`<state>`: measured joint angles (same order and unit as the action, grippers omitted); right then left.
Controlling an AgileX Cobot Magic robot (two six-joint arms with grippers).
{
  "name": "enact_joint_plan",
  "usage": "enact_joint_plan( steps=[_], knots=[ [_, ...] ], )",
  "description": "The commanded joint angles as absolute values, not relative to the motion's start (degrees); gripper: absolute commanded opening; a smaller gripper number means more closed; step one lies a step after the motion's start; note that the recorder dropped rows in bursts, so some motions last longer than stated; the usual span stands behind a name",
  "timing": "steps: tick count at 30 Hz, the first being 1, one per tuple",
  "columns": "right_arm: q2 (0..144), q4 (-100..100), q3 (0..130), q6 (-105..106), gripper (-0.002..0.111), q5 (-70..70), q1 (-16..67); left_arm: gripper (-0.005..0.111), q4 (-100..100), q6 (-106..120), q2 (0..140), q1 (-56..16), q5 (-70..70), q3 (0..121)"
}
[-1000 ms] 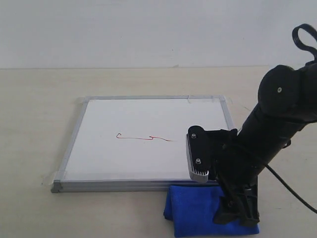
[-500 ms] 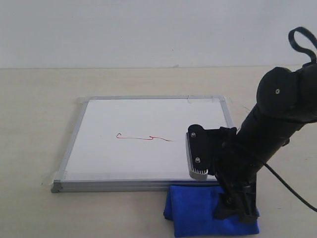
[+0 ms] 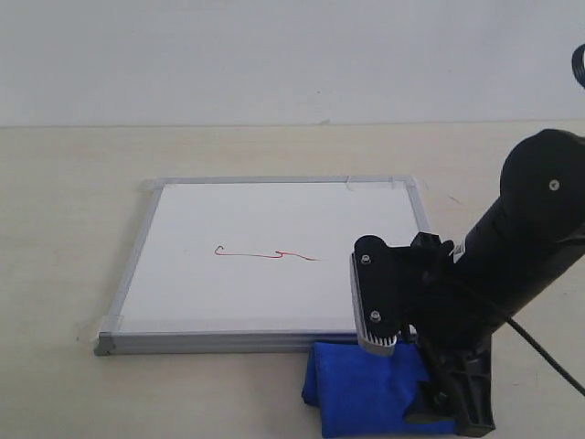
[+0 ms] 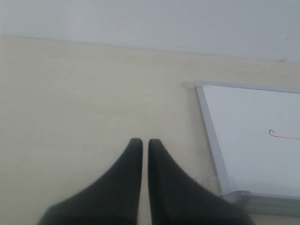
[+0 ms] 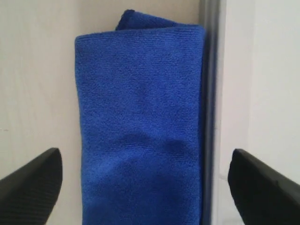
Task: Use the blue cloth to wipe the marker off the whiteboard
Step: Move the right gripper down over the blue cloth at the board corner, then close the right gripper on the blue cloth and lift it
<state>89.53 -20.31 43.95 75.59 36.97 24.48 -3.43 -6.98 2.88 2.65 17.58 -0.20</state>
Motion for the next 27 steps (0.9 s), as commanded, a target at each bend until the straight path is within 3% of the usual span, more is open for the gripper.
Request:
enact_joint_plan(
  steps=[1,27],
  knots=[
    [89.40,-20.01,42.62,75.22,0.086,35.02,24.63,0.004,-3.04,-6.77,2.64,2.73,16.96,0.00],
    [96.17,-23.11,42.48,76.87,0.086,32.76,24.63,0.004,-3.04,-6.77,2.64,2.73,16.96,0.00]
  ],
)
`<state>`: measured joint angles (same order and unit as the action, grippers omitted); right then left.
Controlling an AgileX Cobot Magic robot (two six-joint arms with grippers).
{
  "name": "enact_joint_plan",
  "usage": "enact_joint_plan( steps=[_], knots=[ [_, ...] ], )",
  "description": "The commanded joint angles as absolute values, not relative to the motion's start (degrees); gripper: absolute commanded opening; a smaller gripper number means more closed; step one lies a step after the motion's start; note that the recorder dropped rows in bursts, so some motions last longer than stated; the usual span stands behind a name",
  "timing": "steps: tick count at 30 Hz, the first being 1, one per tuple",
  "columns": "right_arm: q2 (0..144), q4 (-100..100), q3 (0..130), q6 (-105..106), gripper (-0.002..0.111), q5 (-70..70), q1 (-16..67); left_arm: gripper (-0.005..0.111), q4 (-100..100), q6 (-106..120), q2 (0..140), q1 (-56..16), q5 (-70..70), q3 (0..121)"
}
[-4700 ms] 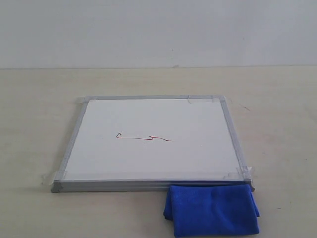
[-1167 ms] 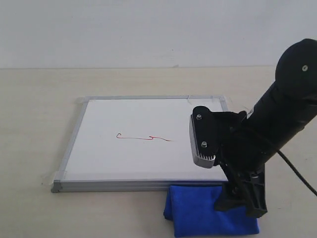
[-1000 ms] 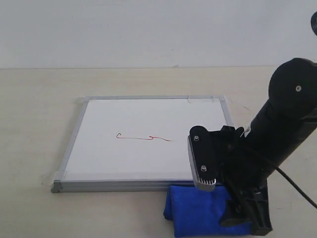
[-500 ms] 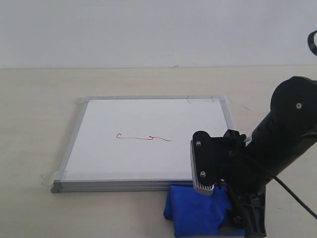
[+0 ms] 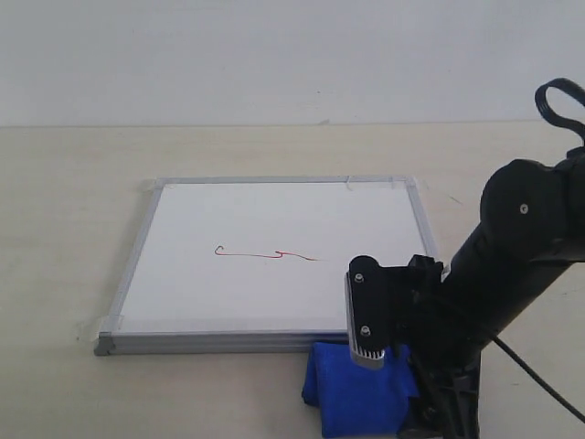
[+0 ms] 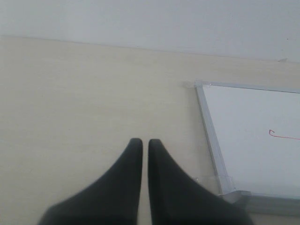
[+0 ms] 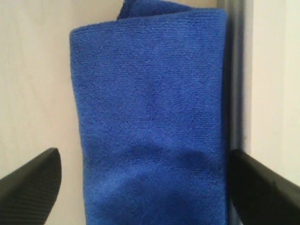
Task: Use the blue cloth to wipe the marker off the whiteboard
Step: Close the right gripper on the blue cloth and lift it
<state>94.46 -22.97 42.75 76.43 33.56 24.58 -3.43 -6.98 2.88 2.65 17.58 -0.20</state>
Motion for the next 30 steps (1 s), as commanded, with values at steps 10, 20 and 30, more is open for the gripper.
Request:
enact_joint_plan(
  steps=[10,20,30],
  knots=[
    [98.65,-23.14,42.48,76.97,0.082,29.96,24.63,0.004,-3.04,-6.77,2.64,2.73,16.96,0.00],
    [98.65,-23.24,42.48,76.97,0.020,38.31,24.63,0.004,-3.04,-6.77,2.64,2.73,16.96,0.00],
    [97.03,-31.02,48.45,74.57,0.000,49.32,24.63,0.004,-3.04,-6.77,2.64,2.73,16.96,0.00]
  ],
)
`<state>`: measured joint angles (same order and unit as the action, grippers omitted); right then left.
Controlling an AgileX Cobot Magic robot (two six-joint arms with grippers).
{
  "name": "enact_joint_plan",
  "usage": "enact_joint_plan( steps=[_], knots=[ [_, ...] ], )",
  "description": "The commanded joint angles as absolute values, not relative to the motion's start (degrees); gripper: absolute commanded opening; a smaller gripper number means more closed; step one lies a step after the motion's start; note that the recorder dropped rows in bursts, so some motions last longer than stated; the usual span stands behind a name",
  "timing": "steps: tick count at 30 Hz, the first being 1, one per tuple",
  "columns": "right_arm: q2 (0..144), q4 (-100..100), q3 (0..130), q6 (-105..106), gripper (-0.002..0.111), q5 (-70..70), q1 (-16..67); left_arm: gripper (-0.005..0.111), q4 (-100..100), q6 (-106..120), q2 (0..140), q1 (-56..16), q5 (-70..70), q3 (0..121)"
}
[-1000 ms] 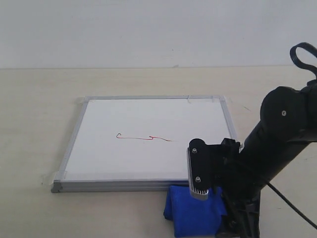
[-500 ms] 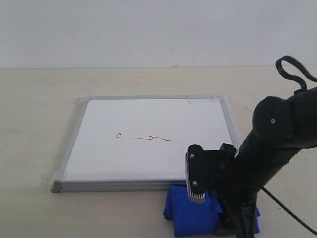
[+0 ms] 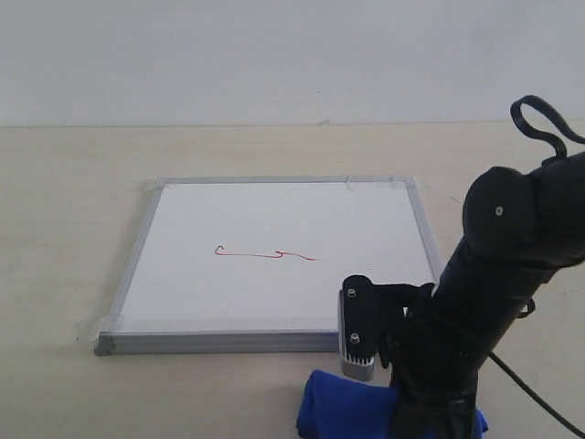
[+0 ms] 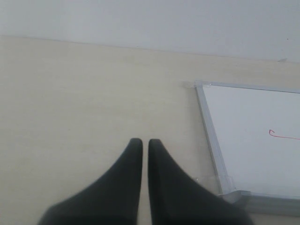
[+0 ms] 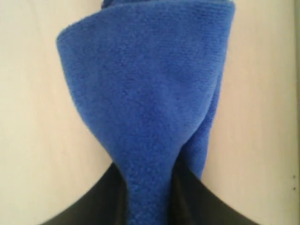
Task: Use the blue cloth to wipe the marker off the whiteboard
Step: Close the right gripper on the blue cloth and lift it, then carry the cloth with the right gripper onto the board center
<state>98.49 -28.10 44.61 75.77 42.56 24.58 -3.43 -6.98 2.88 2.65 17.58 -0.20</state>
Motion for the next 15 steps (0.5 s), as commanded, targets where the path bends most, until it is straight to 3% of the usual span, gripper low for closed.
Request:
enact_joint_plan(
  steps=[1,10,15],
  knots=[
    [96.30,-31.15,49.76,72.32,0.000,50.41,24.63,0.004,-3.04,-6.77,2.64,2.73,16.96,0.00],
    [88.99,-30.25,59.33,54.77,0.000,42.46,24.63,0.004,-3.04,-6.77,2.64,2.73,16.96,0.00],
    [91.62,-14.40,65.61,31.55,0.000,31.49,24.63,0.004,-3.04,-6.77,2.64,2.73,16.96,0.00]
  ],
)
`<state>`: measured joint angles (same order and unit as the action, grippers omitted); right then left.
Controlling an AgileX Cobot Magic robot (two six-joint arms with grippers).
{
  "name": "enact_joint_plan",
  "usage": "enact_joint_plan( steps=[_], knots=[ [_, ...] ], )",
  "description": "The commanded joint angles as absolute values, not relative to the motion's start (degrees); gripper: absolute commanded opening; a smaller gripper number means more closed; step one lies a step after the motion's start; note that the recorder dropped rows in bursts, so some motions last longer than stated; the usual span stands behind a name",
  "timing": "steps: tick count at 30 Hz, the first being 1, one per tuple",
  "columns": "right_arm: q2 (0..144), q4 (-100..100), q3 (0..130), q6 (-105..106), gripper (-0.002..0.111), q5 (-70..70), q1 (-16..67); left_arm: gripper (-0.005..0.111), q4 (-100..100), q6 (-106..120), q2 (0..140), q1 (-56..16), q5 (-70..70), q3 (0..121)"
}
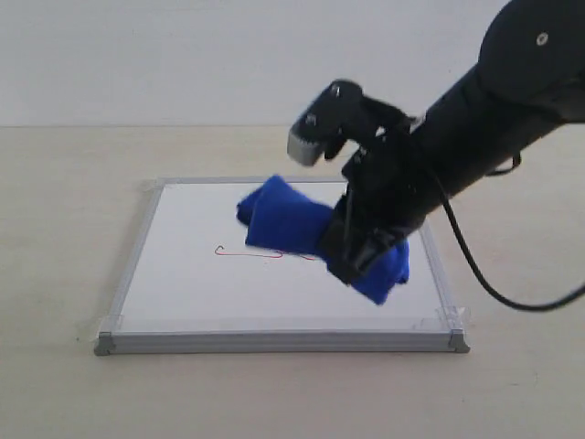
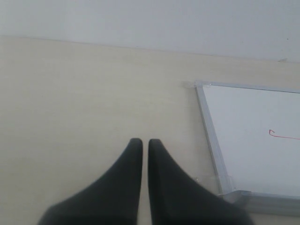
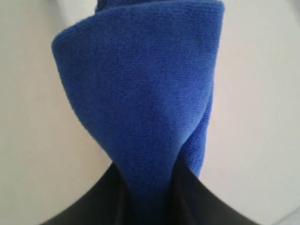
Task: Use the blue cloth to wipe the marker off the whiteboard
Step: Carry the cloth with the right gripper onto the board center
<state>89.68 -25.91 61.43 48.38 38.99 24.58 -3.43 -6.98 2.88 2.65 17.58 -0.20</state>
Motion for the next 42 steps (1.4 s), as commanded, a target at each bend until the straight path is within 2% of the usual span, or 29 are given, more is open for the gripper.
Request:
enact_joint_plan(
  steps=[1,14,26,30,38,42],
  knots=[
    [92.73,-11.20,66.96,27.70,0.000,31.40,24.63,0.004,-3.04,-6.77,2.64,2.73,16.96,0.00],
    [113.15,2.97,76.68,9.00,0.000,30.25,24.53,0.004,-3.04,-6.77,2.64,2.73,16.96,0.00],
    [119.85,3.14,77.04,7.37,0.000,32.20,25.25,0.004,-3.04,-6.77,2.64,2.73,16.96,0.00],
    [120.48,1.95,77.04,7.62,0.000,33.73,27.64,0.004,-3.04,-6.77,2.64,2.73,16.96,0.00],
    [120.62,1.36,77.58,14.44,0.000,37.69,38.72,0.004,-3.04,-6.77,2.64,2.73,16.96,0.00],
    [120.62,4.68,78.11,12.41,0.000,35.90,38.55,0.004,-3.04,-6.77,2.64,2.73,16.96,0.00]
  ],
)
